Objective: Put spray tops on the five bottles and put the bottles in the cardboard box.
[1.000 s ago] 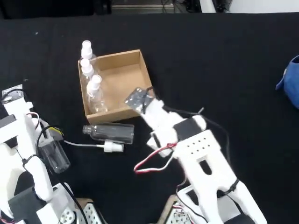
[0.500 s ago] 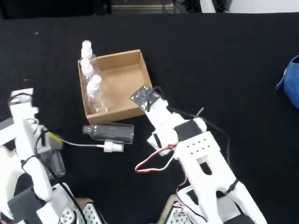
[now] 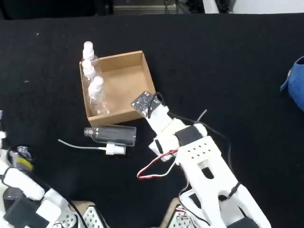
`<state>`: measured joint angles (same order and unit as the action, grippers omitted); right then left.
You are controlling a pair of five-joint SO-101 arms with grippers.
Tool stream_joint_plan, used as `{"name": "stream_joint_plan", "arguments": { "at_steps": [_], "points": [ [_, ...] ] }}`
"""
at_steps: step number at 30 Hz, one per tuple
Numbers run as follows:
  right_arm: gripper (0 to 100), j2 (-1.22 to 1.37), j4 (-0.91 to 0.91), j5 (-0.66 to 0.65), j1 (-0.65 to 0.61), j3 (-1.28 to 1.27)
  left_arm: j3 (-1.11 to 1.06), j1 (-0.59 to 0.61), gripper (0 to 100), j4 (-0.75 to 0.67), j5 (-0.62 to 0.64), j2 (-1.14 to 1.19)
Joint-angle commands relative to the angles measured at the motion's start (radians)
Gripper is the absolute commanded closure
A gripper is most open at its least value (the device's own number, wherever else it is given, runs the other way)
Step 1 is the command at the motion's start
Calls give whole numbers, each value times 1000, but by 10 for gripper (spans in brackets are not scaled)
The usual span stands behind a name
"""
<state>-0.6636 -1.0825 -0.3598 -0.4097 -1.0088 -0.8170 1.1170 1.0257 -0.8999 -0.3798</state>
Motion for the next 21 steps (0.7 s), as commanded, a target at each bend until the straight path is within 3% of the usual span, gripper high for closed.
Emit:
{"name": "stream_joint_plan", "arguments": {
  "at_steps": [1,6,15,20,21],
  "points": [
    [740,-39,34,11,-18,-5,81,36,801,-6,-94,-3],
    [740,-39,34,11,-17,-5,33,36,727,25,-221,-3],
    [740,-45,2,2,-12,5,-59,-1,813,25,-222,-14],
    [740,-45,-114,-78,-12,85,-30,-2,975,118,-222,-14],
    [740,-45,-140,-107,-12,102,-15,-2,971,127,-219,-14]
  ]
}}
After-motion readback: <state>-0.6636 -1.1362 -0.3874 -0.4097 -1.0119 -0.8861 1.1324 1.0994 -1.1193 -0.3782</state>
